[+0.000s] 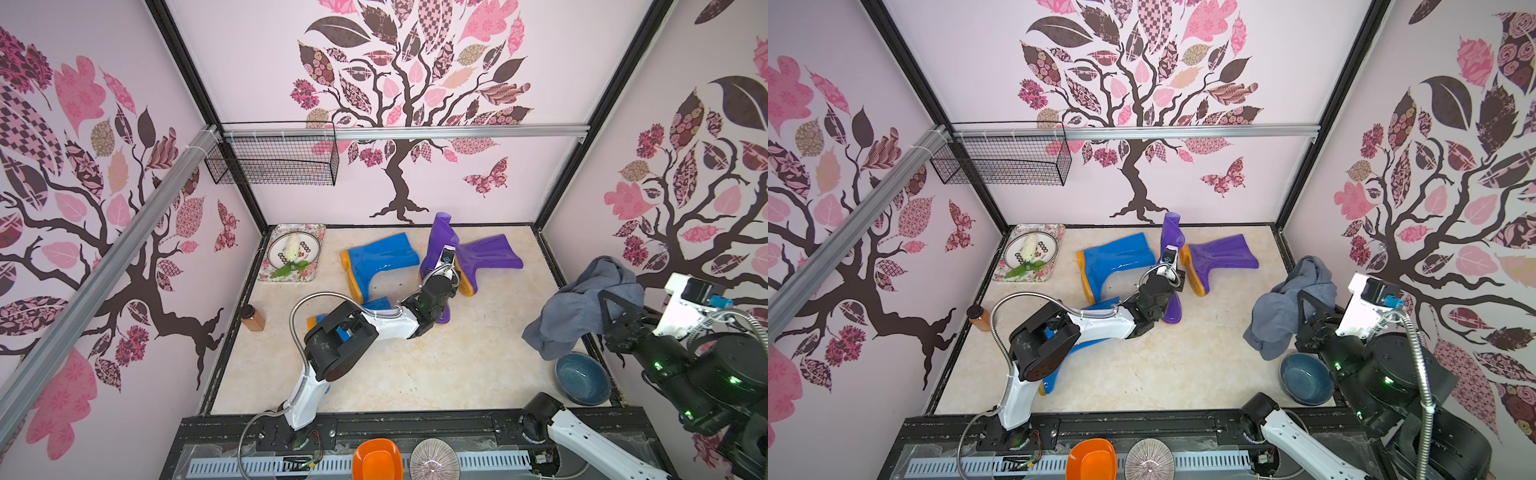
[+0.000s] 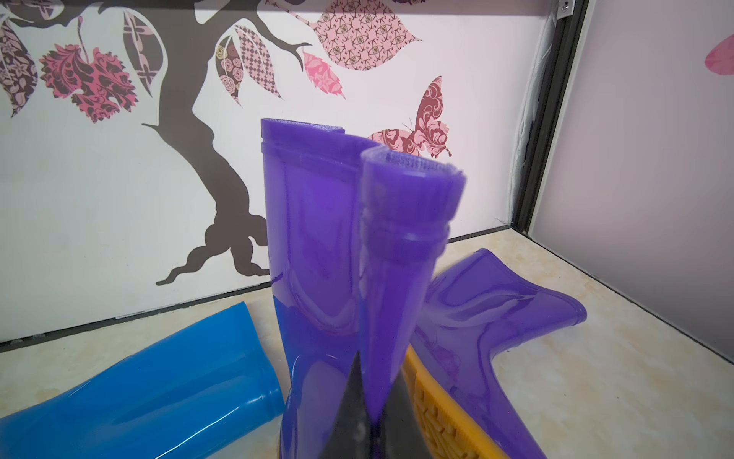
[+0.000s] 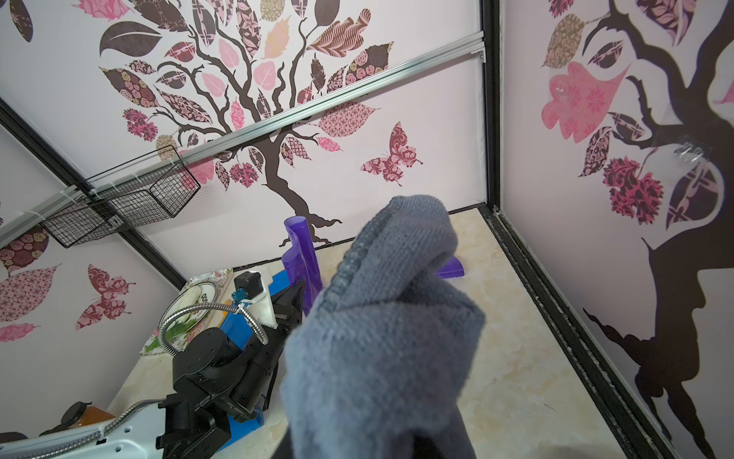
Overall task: Wipe the rubber boots with a cloth
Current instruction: Place the rubber boot at the center of the board.
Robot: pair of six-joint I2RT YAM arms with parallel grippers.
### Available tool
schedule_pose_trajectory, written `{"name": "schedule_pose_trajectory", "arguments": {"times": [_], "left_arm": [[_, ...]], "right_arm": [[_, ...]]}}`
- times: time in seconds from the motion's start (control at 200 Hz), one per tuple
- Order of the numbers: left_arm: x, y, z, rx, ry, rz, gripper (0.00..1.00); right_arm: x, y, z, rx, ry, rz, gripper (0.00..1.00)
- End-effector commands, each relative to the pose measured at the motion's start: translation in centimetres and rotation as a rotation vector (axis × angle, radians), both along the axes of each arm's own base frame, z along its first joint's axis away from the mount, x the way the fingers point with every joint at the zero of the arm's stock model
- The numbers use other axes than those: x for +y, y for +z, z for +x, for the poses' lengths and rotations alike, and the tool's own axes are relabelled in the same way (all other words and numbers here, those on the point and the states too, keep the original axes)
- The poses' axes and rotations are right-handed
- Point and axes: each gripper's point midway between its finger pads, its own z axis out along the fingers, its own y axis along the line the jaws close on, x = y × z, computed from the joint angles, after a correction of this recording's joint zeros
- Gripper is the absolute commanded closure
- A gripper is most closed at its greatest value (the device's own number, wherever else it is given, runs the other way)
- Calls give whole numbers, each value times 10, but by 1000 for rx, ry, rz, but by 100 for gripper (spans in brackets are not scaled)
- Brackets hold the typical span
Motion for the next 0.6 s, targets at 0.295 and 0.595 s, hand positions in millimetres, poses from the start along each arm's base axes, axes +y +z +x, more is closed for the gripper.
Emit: {"name": "schedule_pose_trajectory", "arguments": {"times": [0.295, 0.595], "left_arm": [[13, 29, -16, 4, -87, -71, 50], [-18, 57, -75, 165, -192, 58, 13]], "right_arm": [[20, -32, 22, 92, 19, -12, 100], [34, -82, 37, 268, 18, -51, 100]]}}
